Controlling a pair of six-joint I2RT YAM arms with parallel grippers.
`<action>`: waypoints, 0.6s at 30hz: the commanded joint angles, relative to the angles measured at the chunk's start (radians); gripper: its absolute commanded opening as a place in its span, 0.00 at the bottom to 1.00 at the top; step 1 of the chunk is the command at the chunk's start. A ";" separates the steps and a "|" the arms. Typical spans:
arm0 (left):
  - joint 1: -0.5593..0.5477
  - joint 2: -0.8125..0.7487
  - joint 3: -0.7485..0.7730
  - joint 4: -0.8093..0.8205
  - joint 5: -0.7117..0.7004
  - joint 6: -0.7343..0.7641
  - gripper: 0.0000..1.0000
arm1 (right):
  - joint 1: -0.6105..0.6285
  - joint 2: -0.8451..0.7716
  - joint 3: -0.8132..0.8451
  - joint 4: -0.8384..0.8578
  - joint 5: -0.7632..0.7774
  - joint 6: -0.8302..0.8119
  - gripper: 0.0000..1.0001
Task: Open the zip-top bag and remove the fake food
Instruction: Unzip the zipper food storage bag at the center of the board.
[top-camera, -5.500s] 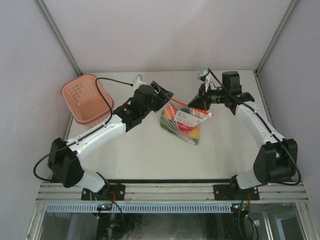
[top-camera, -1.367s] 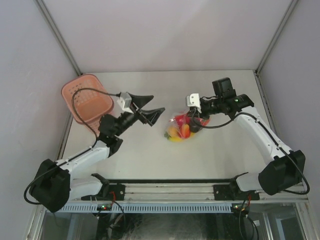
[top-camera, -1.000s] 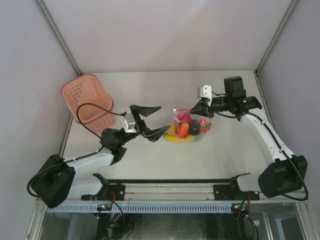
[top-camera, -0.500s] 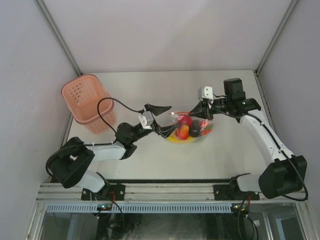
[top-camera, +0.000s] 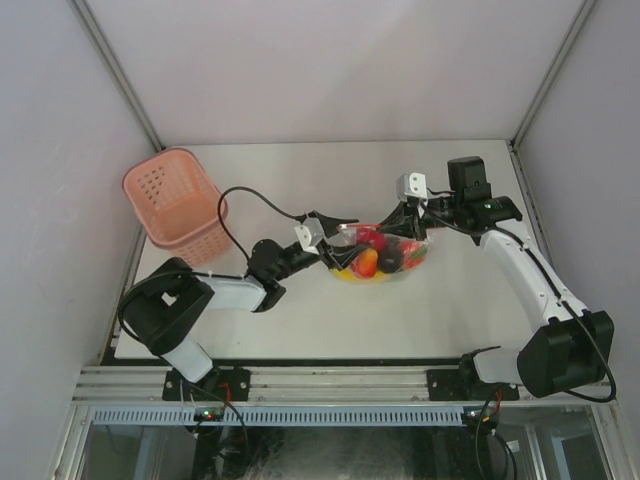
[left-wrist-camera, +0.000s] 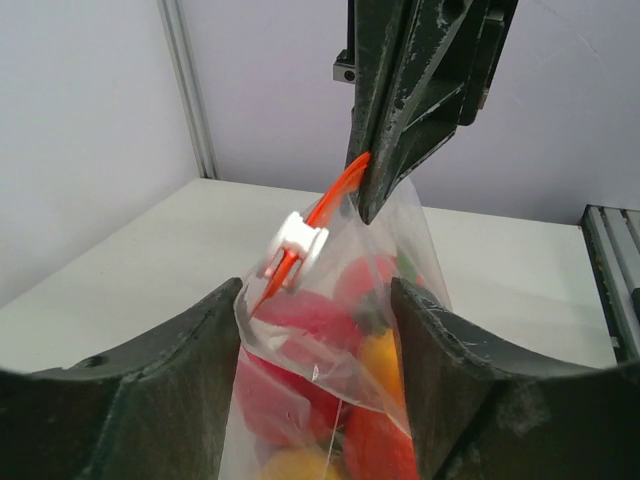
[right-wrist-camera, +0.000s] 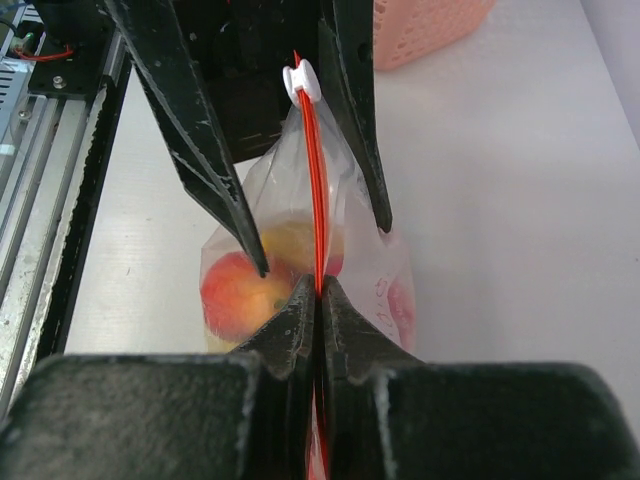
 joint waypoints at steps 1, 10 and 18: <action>-0.003 0.026 0.066 0.047 0.010 -0.025 0.58 | -0.004 -0.024 0.011 0.043 -0.065 -0.001 0.00; 0.003 0.009 0.052 0.048 0.008 -0.037 0.01 | -0.030 -0.025 0.010 0.026 -0.076 -0.014 0.00; 0.003 -0.033 0.034 0.046 -0.002 -0.051 0.00 | -0.027 -0.032 0.011 0.041 -0.101 0.028 0.27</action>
